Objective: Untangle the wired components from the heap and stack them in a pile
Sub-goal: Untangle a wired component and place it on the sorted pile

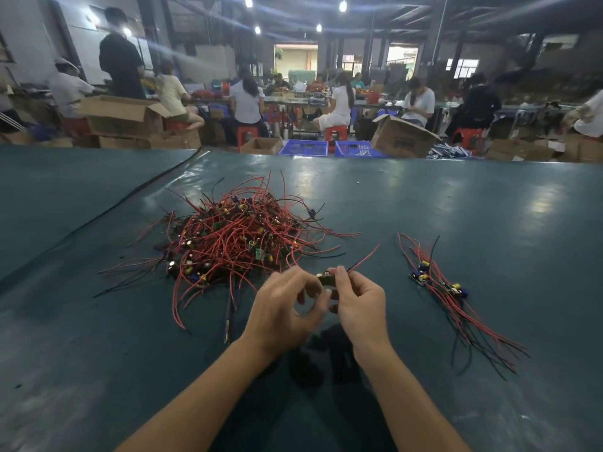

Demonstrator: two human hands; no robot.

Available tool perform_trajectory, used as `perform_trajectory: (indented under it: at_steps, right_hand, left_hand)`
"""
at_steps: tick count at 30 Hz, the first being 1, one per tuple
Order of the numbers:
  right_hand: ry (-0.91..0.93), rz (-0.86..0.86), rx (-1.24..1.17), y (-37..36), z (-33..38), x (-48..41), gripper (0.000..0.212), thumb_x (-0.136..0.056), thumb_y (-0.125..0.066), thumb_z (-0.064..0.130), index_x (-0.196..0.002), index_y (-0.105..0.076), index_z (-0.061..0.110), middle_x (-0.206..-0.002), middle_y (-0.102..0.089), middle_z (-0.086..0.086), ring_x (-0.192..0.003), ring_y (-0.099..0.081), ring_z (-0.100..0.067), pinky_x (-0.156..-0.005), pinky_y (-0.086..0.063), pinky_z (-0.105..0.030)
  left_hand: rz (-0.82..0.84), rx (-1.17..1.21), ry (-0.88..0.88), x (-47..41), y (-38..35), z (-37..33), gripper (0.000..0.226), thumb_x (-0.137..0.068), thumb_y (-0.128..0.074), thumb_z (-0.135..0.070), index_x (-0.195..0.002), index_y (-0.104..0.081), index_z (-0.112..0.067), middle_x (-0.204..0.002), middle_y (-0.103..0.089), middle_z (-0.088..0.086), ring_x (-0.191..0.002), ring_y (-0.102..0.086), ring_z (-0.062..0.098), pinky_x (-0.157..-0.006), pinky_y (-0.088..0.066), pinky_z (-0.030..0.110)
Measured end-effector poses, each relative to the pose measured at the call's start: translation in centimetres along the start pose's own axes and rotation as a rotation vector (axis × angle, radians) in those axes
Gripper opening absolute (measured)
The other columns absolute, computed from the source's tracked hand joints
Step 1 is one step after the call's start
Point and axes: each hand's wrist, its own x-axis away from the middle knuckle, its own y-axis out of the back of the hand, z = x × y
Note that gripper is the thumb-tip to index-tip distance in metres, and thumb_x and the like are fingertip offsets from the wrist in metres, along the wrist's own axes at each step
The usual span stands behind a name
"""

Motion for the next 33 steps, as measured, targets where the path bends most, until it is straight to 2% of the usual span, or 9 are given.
perform_trajectory:
  at_steps: [4,7,9,13,17,21,27,30,33]
  right_hand:
    - [0.095,0.019,0.044,-0.2,0.2,0.3,0.025,-0.097,-0.058,0.027,-0.077,-0.072,0.025,-0.068,-0.064,-0.009,-0.065,-0.057,-0.014,-0.065,-0.053,-0.047]
    - [0.146,0.031,0.041,-0.4,0.4,0.6,0.026,-0.097,-0.058,0.027,-0.075,-0.072,0.028,-0.065,-0.059,-0.012,-0.063,-0.052,-0.016,-0.06,-0.051,-0.05]
    - [0.15,0.023,0.019,-0.4,0.4,0.7,0.027,-0.097,-0.057,0.026,-0.074,-0.071,0.032,-0.067,-0.059,-0.019,-0.063,-0.051,-0.019,-0.059,-0.051,-0.051]
    - [0.125,0.019,0.005,-0.4,0.1,0.7,0.031,-0.097,-0.058,0.025,-0.07,-0.072,0.033,-0.075,-0.063,-0.024,-0.061,-0.055,-0.031,-0.06,-0.053,-0.053]
    - [0.027,0.0,-0.006,-0.6,-0.6,0.8,0.029,-0.095,-0.061,0.028,-0.069,-0.072,0.023,-0.062,-0.066,0.0,-0.056,-0.057,-0.007,-0.055,-0.051,-0.036]
    - [-0.046,-0.005,-0.054,-0.4,-0.9,0.7,0.028,-0.093,-0.063,0.03,-0.069,-0.075,0.021,-0.065,-0.067,0.001,-0.057,-0.057,-0.008,-0.057,-0.051,-0.034]
    - [-0.005,0.11,-0.154,-0.8,-0.3,1.3,0.02,-0.09,-0.065,0.031,-0.076,-0.078,0.025,-0.077,-0.075,-0.01,-0.074,-0.072,-0.029,-0.066,-0.062,-0.037]
    - [0.042,0.117,-0.156,-0.9,-0.2,1.3,0.017,-0.089,-0.065,0.029,-0.081,-0.079,0.023,-0.09,-0.072,-0.019,-0.087,-0.07,-0.038,-0.08,-0.059,-0.05]
    - [0.1,0.12,-0.116,-1.1,-0.2,1.4,0.016,-0.093,-0.062,0.019,-0.093,-0.077,0.02,-0.095,-0.072,-0.014,-0.09,-0.07,-0.032,-0.084,-0.057,-0.05]
  left_hand:
    - [0.027,0.315,0.388,0.1,-0.1,-0.5,0.053,-0.093,-0.042,-0.055,-0.051,-0.052,-0.024,-0.048,-0.052,-0.007,-0.042,-0.045,0.008,-0.045,-0.036,0.026]
    - [0.023,0.408,0.579,-0.2,0.0,-0.2,0.073,-0.092,-0.04,-0.065,-0.062,-0.064,-0.003,-0.059,-0.064,0.011,-0.051,-0.057,0.031,-0.05,-0.047,0.042]
    - [-0.022,0.499,0.66,-0.3,0.0,0.1,0.061,-0.091,-0.047,-0.057,-0.072,-0.07,-0.003,-0.066,-0.069,0.011,-0.053,-0.062,0.027,-0.05,-0.05,0.033]
    - [-0.072,0.601,0.766,-0.3,-0.1,0.6,0.026,-0.097,-0.053,-0.026,-0.086,-0.073,-0.014,-0.075,-0.073,0.005,-0.051,-0.063,0.013,-0.048,-0.046,0.017]
    - [-0.123,0.66,0.849,-0.4,0.1,0.7,0.027,-0.099,-0.051,-0.022,-0.087,-0.073,-0.012,-0.078,-0.074,0.007,-0.053,-0.064,0.014,-0.047,-0.047,0.019]
    - [-0.082,0.734,0.899,-0.6,0.3,0.4,0.028,-0.091,-0.057,-0.037,-0.086,-0.072,-0.014,-0.077,-0.073,0.004,-0.055,-0.064,0.015,-0.05,-0.049,0.021]
    - [0.092,0.762,0.977,-0.8,0.7,-0.2,0.061,-0.062,-0.063,-0.07,-0.071,-0.075,-0.011,-0.074,-0.074,0.013,-0.056,-0.067,0.016,-0.053,-0.051,0.021]
    - [0.05,0.817,1.037,-0.9,0.9,-0.3,0.063,-0.065,-0.06,-0.072,-0.067,-0.076,-0.012,-0.074,-0.074,0.015,-0.056,-0.068,0.017,-0.052,-0.051,0.021]
    - [0.033,0.859,1.074,-1.0,1.0,-0.3,0.053,-0.063,-0.067,-0.064,-0.073,-0.077,-0.012,-0.076,-0.074,0.014,-0.056,-0.067,0.015,-0.052,-0.051,0.02]
